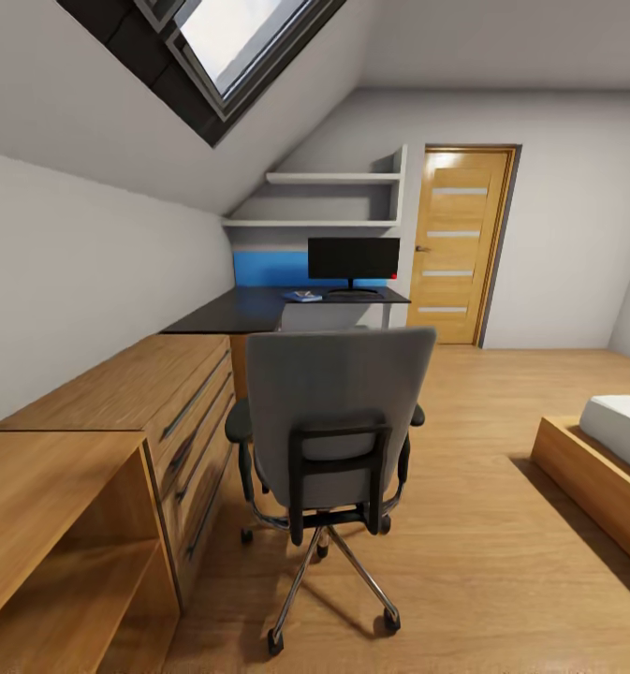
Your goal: In the bedroom, organize the workspace by keeping the computer under the desk, ensuring the monitor is on the desk, placing the keyboard on the desk next to the monitor, placing the mouse on the desk next to the keyboard, moving the folder from the swivel chair onto the desk next to the mouse, stacking the notebook on top of the folder with the pen on top of the notebook, and positioning the swivel chair next to the desk.
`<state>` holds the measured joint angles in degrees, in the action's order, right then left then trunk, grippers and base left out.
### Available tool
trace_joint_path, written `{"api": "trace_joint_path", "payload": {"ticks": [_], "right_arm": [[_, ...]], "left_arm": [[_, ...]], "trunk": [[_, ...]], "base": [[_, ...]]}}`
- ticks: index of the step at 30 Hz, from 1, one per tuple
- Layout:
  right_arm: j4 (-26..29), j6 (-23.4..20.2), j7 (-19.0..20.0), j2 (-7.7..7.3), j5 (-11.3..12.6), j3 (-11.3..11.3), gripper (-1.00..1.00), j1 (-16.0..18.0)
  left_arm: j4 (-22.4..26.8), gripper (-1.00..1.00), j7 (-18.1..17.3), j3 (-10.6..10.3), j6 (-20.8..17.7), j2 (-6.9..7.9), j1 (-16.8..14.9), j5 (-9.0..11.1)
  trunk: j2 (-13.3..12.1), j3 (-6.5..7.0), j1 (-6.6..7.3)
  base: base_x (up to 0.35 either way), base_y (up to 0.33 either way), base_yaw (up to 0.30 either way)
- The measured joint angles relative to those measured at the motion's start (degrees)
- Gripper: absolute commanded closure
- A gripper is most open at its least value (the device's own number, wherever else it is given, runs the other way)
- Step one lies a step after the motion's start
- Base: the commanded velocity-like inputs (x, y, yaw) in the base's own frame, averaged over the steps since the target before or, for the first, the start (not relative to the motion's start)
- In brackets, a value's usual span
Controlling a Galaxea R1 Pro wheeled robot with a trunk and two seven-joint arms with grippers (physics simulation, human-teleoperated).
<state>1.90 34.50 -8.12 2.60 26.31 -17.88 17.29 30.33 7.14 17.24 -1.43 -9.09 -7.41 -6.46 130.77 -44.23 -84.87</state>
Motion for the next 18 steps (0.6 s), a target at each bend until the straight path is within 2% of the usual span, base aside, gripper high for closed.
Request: {"api": "trace_joint_path", "payload": {"ticks": [4,7,9,11,14,15,18], "right_arm": [[5.7,-0.2,0.0,0.03,0.0,0.0,-1.00,0.0],[11.3,-0.4,0.0,0.06,0.0,0.0,-1.00,0.2],[12.8,-0.6,-0.1,0.09,0.0,0.1,-1.00,0.5],[14.1,-1.6,-0.1,0.12,0.0,0.1,-1.00,1.7],[14.9,-4.8,-0.1,0.14,0.0,0.1,-1.00,5.2],[14.9,-7.1,-0.1,0.18,-0.1,0.0,-1.00,7.3],[14.8,-11.1,-0.2,0.27,-0.1,0.0,-1.00,10.4]], "left_arm": [[0.1,-1.00,0.0,0.0,0.0,-0.11,-0.6,0.0],[0.2,-1.00,0.0,0.0,-0.3,-0.24,-3.5,-0.1],[0.2,-1.00,0.0,0.0,-0.4,-0.27,-5.2,-0.1],[0.1,-1.00,0.1,0.0,-0.7,-0.29,-7.7,-0.1],[0.0,-1.00,0.1,0.0,-2.1,-0.33,-11.3,-0.2],[0.0,-1.00,0.1,0.0,-3.2,-0.38,-13.2,-0.2],[0.0,-1.00,0.1,0.0,-5.2,-0.71,-16.3,-0.2]], "trunk": [[1.6,-0.72,-0.88],[2.8,-1.25,-1.54],[3.6,-1.61,-1.98],[4.4,-1.97,-2.42],[5.6,-2.50,-3.07],[6.0,-2.67,-3.29],[7.2,-3.22,-3.95]], "base": [[0.000,0.000,0.000],[0.000,0.000,0.000],[0.000,0.000,0.000],[0.000,0.000,0.000],[0.000,0.000,0.000],[0.000,0.000,0.000],[0.000,0.000,0.000]]}}
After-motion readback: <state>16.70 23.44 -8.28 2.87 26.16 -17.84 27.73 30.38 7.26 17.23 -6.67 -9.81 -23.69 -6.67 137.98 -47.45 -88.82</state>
